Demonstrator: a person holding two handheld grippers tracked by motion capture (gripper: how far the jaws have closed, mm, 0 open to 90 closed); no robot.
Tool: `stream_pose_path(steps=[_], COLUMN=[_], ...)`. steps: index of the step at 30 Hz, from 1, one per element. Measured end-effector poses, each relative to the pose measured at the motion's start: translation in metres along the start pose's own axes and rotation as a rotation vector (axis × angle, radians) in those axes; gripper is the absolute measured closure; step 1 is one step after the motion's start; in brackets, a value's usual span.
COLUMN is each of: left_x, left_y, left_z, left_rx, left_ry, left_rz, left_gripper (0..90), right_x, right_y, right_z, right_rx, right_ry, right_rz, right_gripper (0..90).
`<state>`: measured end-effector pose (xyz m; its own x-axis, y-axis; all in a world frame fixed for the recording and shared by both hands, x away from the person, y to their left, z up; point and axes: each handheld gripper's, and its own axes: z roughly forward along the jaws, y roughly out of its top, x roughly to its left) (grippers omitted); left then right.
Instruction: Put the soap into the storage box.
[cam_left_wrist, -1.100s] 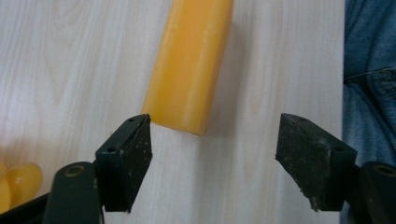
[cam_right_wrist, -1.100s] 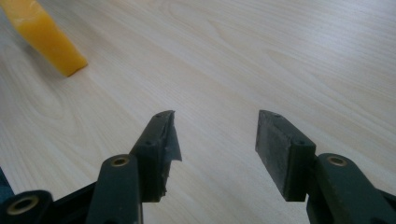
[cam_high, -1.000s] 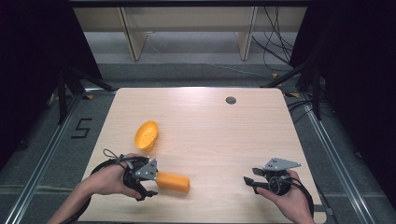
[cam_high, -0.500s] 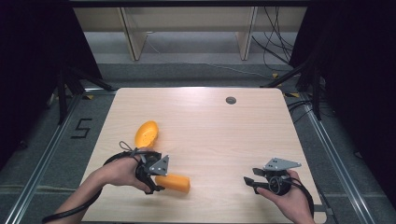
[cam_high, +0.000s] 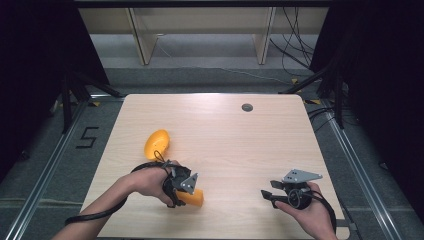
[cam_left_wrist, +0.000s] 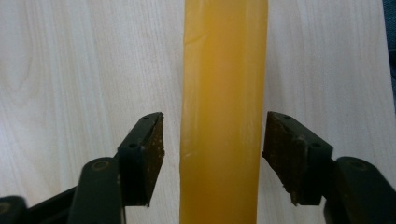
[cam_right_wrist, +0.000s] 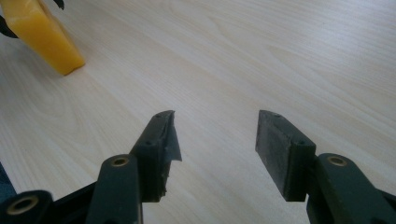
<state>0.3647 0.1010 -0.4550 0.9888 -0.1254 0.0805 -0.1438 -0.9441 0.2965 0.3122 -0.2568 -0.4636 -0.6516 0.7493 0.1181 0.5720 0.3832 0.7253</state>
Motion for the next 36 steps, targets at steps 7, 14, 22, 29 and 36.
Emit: stream_pose_path(steps=[7,14,22,29,36], left_x=[0.002,0.000,-0.004,-0.008,-0.008], left_y=[0.002,0.002,-0.013,-0.024,-0.027], left_z=[0.007,0.006,-0.005,-0.018,-0.027], left_rx=[0.056,0.102,0.035,-0.029,0.034], left_ry=[-0.034,-0.014,0.105,0.122,0.180], left_rz=[0.034,0.000,-0.362,-0.867,-0.986], left_gripper=[54.3,60.3,60.3,60.4,60.4], right_x=[0.000,0.000,0.000,0.000,0.000], right_y=[0.000,0.000,0.000,0.000,0.000], right_z=[0.000,0.000,0.000,0.001,0.001], right_rx=[-0.002,-0.002,-0.003,0.000,0.003], right_ry=[-0.004,-0.005,-0.007,-0.007,-0.008], right_rz=[-0.001,-0.001,-0.002,0.000,0.000], right_gripper=[47.7,47.7,47.7,47.7,47.6])
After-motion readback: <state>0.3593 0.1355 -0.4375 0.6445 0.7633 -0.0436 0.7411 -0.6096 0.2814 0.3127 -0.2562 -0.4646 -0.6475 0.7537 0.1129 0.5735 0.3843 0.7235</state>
